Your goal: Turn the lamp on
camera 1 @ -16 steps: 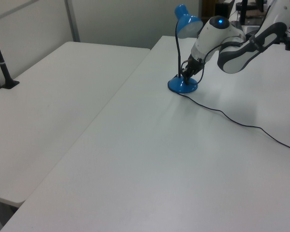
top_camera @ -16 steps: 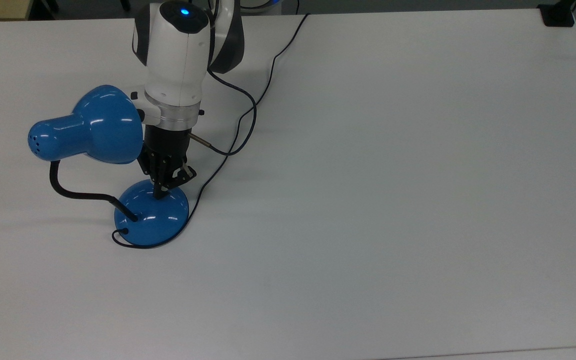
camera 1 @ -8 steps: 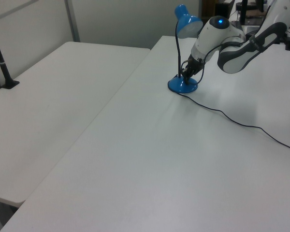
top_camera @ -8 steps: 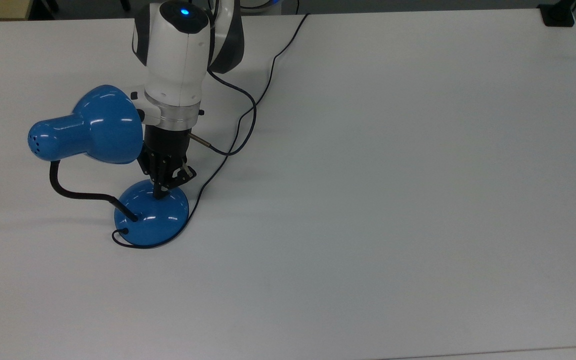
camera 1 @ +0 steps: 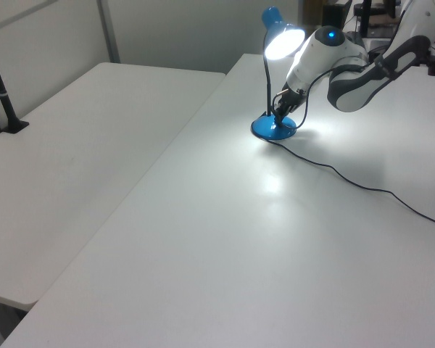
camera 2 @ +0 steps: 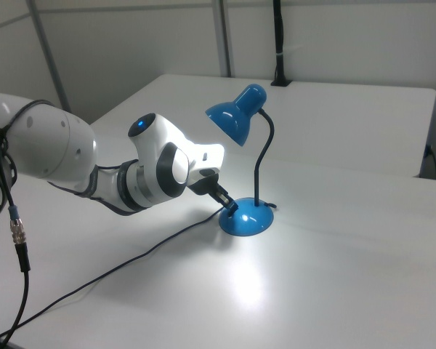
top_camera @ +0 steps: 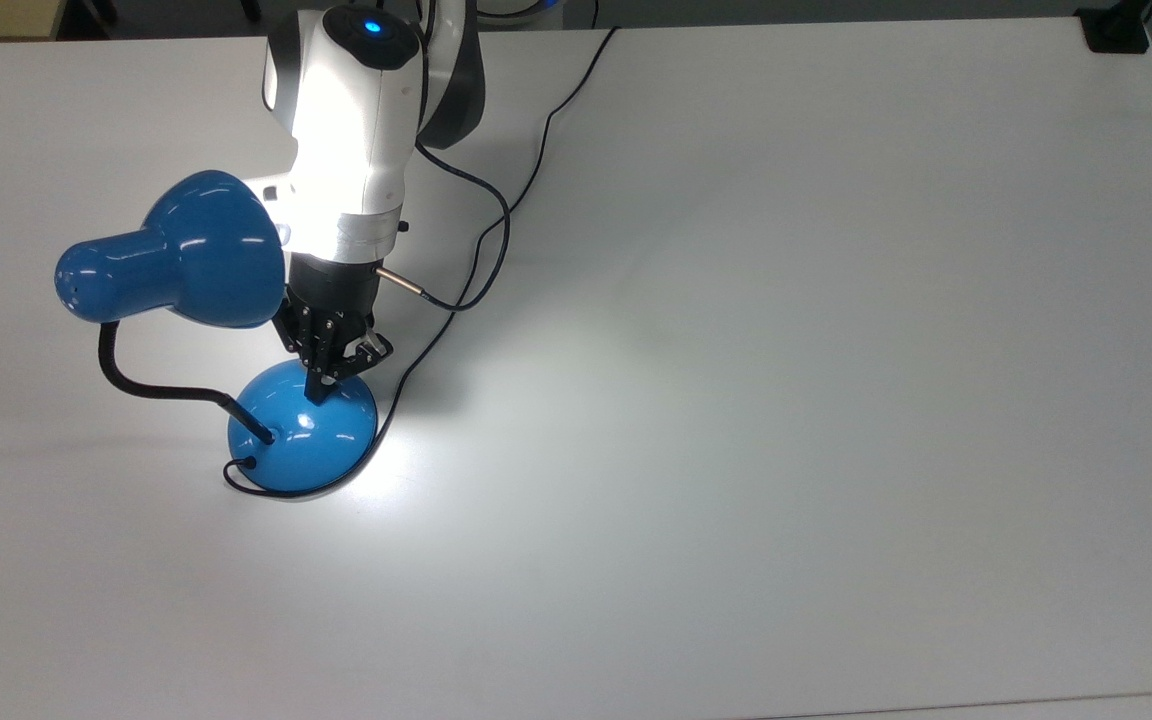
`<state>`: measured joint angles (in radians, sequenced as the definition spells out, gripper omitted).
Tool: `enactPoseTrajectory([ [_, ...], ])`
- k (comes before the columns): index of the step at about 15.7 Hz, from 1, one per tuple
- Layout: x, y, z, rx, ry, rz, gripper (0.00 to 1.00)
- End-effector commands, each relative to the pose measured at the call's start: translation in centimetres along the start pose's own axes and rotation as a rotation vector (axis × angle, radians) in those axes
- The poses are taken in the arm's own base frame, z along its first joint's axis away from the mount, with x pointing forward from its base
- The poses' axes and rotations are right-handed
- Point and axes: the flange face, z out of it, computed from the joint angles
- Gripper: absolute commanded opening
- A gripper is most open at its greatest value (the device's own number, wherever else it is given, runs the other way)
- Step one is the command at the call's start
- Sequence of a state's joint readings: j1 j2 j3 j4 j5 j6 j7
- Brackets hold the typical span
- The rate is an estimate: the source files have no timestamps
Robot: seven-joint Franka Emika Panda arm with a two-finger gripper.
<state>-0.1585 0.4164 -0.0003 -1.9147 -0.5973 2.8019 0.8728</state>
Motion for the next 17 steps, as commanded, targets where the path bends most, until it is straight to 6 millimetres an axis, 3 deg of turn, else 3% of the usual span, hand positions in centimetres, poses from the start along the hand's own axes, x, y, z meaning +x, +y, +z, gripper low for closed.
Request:
enactPoseTrajectory([
  [1,-1.0,0.2,1.8,0.006,-0.003,-0.003,0.0],
  [4,0.0,0.8,0.5,0.007,0.017,0.011,0.0],
  [7,1.3,0.9,-3.0,0.02,0.056,0.029,0.0],
  [12,-0.1,1.6,-10.1,0.04,0.095,0.035,0.0],
  [17,-3.4,0.3,-16.3,0.015,0.053,0.032,0.0],
])
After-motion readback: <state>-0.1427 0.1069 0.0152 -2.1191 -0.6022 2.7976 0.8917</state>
